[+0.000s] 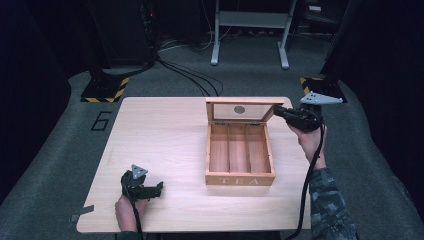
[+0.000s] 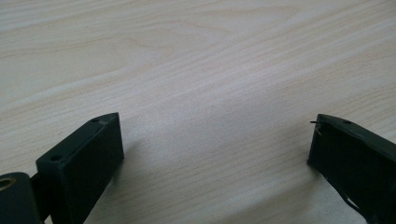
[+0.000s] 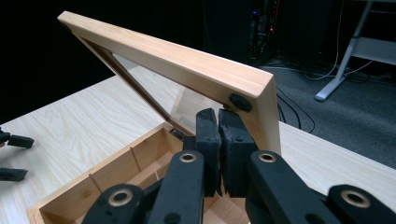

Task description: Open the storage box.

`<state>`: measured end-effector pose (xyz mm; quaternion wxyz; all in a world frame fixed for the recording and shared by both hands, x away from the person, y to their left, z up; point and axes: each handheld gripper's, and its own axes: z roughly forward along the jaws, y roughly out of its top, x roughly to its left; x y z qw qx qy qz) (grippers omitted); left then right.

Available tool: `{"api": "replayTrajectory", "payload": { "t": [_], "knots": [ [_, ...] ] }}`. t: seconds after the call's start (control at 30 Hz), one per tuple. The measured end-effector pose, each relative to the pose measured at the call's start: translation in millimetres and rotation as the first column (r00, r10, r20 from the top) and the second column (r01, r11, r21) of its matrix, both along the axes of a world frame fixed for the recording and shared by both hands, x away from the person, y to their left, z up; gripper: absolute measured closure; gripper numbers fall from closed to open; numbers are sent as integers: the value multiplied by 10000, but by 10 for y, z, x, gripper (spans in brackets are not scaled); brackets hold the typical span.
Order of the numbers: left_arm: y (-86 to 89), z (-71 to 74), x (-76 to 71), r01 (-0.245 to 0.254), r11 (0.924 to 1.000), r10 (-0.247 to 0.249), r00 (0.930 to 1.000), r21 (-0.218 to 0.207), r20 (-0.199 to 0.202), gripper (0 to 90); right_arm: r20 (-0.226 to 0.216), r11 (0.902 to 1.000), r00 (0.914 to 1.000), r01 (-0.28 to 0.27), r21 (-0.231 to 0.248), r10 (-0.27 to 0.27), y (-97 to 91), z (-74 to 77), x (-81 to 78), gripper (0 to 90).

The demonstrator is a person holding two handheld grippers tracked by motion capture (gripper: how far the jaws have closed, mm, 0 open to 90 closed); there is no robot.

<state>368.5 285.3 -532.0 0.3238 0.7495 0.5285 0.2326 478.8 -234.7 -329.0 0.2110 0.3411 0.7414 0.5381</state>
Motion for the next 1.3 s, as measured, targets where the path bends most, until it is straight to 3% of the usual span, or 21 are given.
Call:
{"api": "replayTrajectory", "payload": {
  "t": [0.73, 1.3],
  "knots": [
    [0, 1, 0, -3, 10000, 3, 10000, 3, -1, 29, 6, 9993, 9996, -295, 239, 295, -55, -229, -303, 863],
    [2, 4, -1, 22, 10000, -22, 10000, 13, -36, 29, -65, 9980, 9986, -529, 350, 532, -60, -528, -557, 887]
  ]
}}
